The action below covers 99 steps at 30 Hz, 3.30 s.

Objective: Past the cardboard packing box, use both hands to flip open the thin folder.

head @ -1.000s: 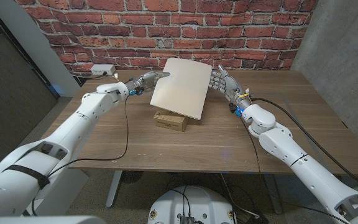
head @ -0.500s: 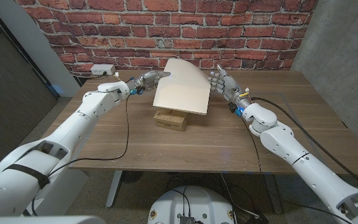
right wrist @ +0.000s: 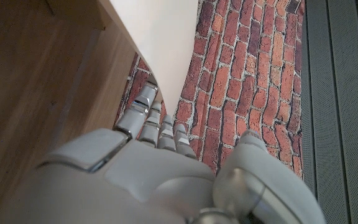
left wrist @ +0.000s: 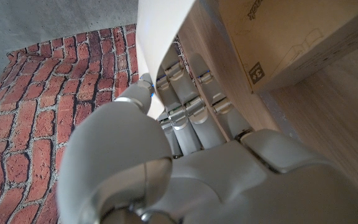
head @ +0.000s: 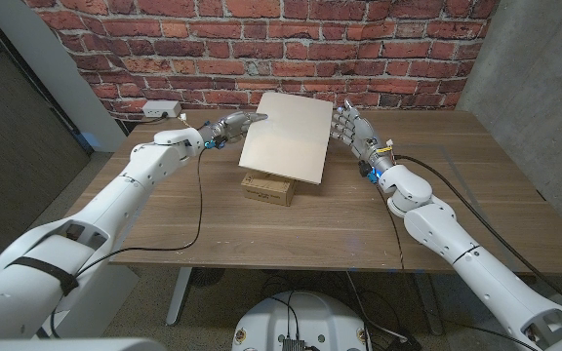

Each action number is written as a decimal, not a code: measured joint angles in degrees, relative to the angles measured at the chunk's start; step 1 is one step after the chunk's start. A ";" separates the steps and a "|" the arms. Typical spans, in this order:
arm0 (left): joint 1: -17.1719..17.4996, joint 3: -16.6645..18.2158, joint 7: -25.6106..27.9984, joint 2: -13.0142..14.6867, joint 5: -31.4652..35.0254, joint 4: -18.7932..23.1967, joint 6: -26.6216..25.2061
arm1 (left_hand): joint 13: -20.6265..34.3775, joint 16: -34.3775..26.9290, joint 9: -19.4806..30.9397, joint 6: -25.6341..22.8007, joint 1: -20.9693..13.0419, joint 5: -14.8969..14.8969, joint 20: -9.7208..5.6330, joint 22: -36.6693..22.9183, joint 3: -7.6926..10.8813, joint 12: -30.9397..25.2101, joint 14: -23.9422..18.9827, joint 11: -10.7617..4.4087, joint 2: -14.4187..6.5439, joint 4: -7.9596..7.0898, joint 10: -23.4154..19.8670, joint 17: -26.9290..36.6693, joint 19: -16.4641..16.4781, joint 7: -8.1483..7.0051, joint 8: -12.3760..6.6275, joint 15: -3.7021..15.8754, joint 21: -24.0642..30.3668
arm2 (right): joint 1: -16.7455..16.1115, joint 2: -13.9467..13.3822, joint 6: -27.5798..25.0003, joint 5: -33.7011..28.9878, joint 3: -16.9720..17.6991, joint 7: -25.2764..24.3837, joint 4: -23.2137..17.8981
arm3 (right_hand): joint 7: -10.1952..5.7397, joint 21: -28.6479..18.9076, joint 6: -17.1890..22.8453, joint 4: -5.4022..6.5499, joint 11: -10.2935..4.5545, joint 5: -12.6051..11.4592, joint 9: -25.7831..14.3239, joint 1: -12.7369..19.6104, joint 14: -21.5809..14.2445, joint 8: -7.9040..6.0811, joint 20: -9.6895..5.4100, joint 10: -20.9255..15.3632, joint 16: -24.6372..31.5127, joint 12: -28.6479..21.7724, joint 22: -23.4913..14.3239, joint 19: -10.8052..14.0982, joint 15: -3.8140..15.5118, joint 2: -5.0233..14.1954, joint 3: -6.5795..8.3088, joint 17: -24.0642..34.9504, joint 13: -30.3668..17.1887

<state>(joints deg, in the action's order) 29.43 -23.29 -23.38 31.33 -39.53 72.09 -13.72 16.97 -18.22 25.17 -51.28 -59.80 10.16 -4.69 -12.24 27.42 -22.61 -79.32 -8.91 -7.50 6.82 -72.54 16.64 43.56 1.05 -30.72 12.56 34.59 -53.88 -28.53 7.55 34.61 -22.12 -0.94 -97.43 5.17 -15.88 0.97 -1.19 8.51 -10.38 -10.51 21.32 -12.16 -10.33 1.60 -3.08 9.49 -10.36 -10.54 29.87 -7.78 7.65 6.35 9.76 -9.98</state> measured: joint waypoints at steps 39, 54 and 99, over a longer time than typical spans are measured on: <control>-0.08 -1.47 5.19 0.80 4.81 1.62 0.53 | 0.51 0.01 -0.03 -0.42 0.10 0.03 0.41 0.26 0.61 -0.27 0.53 -0.03 0.11 0.04 0.03 0.53 -1.64 -0.42 0.34 0.11 2.50 | 2.81 -0.71 -2.20 8.98 -0.40 12.18 3.43 | 2.01 -4.40 5.40 0.24 3.63 0.22 0.11 -1.56 -19.93 -0.87 -1.27 -23.40 1.44 -3.08 -0.54 14.39 1.70 -0.63 1.02 0.04 -0.06; 1.27 -3.17 10.55 3.15 10.54 6.74 0.73 | 0.53 0.24 0.07 -0.42 -0.49 0.02 0.51 0.26 0.59 -0.26 0.75 -0.03 0.70 0.05 0.03 0.80 -2.14 -0.42 0.70 0.32 3.38 | 4.64 -6.56 -12.25 7.83 -1.44 10.86 -1.73 | 0.63 -2.88 0.71 1.36 3.52 0.20 0.10 -4.02 -18.08 0.00 6.71 -12.25 0.61 0.43 -0.54 11.14 -0.99 -1.08 0.53 0.26 -0.05; 2.67 -3.64 14.22 3.86 13.89 10.13 1.31 | 1.01 0.70 0.16 -0.42 -0.03 -0.25 0.92 0.76 1.15 -0.22 1.05 -0.18 0.71 -0.02 0.18 1.33 -3.78 -0.42 1.16 0.02 5.99 | -2.18 -0.10 -9.73 6.81 0.70 -5.82 -7.61 | -2.05 -5.11 -3.30 0.16 1.18 -0.04 0.12 -3.85 -24.34 -2.20 2.29 -8.87 0.80 -4.87 -0.80 16.90 1.17 -0.83 2.54 0.08 -0.04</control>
<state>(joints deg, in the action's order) 32.10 -26.94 -9.15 35.19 -25.64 82.22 -12.41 17.99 -17.52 25.34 -51.71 -59.83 9.91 -3.77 -11.48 28.57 -22.83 -78.26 -9.09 -6.80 6.80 -72.36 17.97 39.78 0.63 -29.56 12.58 40.57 -56.06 -28.63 -2.17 41.42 -21.43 -6.76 -105.04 3.11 -20.99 -2.33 -1.03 9.69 -10.42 -10.39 17.47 -36.50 -12.53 3.89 -11.95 10.29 -15.23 -11.35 46.77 -6.61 6.82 8.89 9.84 -10.03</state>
